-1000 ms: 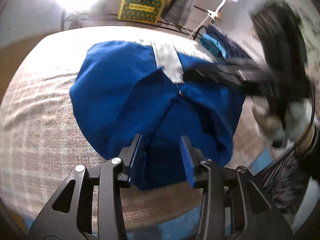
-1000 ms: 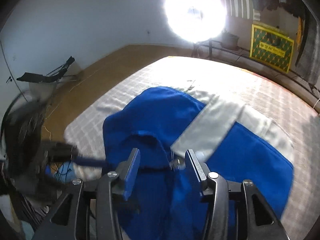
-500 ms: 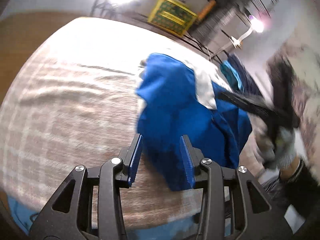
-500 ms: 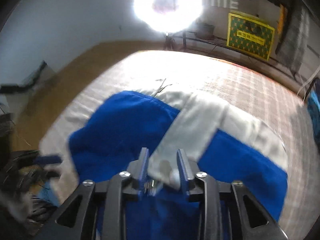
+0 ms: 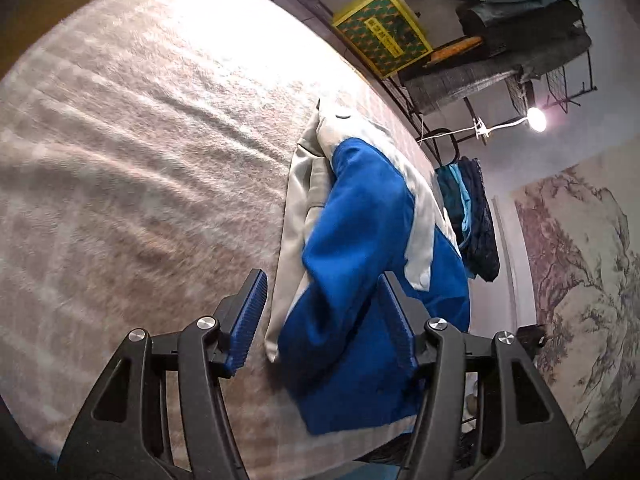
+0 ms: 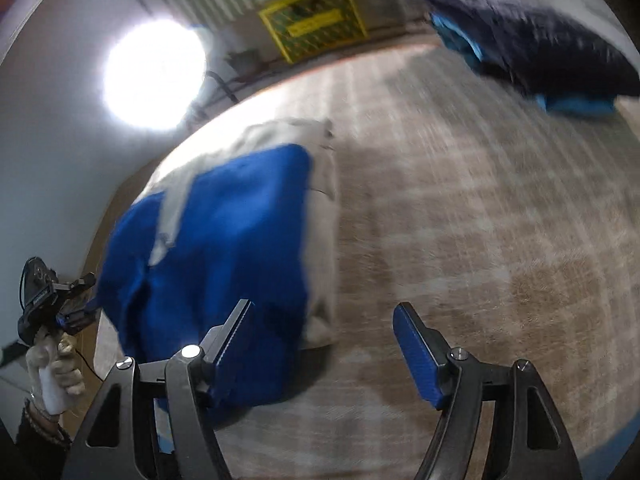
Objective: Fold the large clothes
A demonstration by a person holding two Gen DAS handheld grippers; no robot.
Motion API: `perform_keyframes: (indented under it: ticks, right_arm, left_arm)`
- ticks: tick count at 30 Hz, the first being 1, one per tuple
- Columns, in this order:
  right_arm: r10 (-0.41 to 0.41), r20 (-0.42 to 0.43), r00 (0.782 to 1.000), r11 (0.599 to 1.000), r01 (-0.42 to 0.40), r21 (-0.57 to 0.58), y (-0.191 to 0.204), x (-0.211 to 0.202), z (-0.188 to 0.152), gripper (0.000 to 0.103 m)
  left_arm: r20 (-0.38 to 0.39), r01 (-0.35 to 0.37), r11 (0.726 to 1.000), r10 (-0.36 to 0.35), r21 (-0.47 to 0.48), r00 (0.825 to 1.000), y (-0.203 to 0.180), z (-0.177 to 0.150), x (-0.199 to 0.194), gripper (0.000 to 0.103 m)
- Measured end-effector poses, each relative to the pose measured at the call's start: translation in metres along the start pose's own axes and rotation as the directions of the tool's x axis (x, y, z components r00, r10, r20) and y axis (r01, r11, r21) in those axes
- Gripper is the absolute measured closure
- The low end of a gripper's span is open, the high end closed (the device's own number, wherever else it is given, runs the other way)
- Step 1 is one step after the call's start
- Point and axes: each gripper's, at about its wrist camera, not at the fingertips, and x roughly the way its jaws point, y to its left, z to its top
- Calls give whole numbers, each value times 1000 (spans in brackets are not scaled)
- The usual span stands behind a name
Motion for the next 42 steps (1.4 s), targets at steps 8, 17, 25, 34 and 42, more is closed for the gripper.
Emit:
perform_keyframes:
  ticks: [8,17,25,34,42]
  right_arm:
    - [281,-93,955,958,-274,81,-11,16,19,98]
    - [252,-110,961,967,-254,-9,-5,11,17,78]
    - [251,31,967,967,-249,-57,-6,-25,36,49]
    - [146,136,980,922,-85,-378,86,3,83,68]
    - [60,-15,998,905,-61,-421,83,71,78,76]
  left_arm:
    - [-14,-47,998,48,43,999,-4,-22,-1,102]
    - [-15,-81,995,82,59,996,4,-21,-9,98]
    - [104,-63,997,58,40,993,-20,17,-29,41]
    - [208,-323,860,259,394,943,-109,45,37,64]
    - [90,-326,870,315,370,945,-48,32,90,63]
